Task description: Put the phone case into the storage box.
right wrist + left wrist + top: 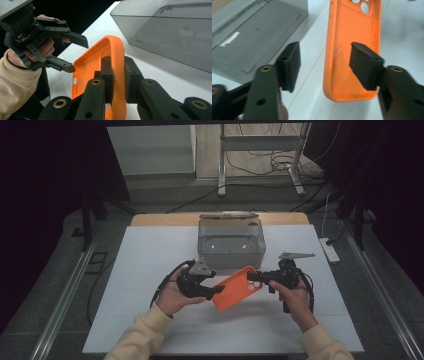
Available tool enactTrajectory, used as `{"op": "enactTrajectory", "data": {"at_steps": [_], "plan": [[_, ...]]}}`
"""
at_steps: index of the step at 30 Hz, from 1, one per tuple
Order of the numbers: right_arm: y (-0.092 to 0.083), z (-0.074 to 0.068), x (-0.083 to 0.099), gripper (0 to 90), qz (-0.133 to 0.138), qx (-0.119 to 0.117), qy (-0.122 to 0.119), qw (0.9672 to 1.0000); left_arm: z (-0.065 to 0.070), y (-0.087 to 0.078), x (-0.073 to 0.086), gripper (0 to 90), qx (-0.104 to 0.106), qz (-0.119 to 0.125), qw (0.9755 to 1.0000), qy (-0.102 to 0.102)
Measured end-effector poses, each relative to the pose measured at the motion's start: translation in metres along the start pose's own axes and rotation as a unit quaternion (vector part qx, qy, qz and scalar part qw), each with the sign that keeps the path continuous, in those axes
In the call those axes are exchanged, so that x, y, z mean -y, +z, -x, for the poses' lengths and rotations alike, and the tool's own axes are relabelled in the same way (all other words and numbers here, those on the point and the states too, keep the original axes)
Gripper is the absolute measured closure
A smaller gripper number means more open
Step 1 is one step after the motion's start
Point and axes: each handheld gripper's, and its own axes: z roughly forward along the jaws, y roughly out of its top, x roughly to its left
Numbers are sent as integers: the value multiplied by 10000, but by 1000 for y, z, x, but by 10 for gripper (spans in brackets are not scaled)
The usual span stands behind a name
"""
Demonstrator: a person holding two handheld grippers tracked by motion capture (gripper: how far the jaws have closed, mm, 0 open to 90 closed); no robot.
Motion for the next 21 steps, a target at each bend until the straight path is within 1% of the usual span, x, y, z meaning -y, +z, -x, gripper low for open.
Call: {"op": "enactTrajectory", "data": {"at_steps": [1,2,3,7,8,9,13,15,19,21], "plan": [[0,0,0,803,14,-13,-19,10000,-2,-1,0,384,88,43,9999,-86],[0,0,0,803,30,-18,-25,10000,-3,-2,0,367,154,28,9998,-112],[0,0,0,803,35,-19,-31,10000,-4,-2,0,356,212,67,9996,-187],[0,-2,0,803,59,-31,-103,9999,-6,-4,1,317,311,145,9990,-302],[0,-2,0,803,58,-37,-121,9999,-8,-5,1,310,362,162,9986,-360],[0,-2,0,803,58,-37,-121,9999,-8,-5,1,309,362,162,9986,-360],[0,-4,0,803,80,-86,-186,9998,-10,-6,0,305,532,197,9973,-459],[1,-5,0,803,64,-96,-256,9996,-10,-6,-1,305,566,197,9972,-457],[3,-8,1,803,31,-156,-381,9991,-10,-6,-2,309,718,188,9961,-482],[4,-9,1,803,21,-184,-410,9990,-10,-6,-2,315,735,190,9959,-500]]}}
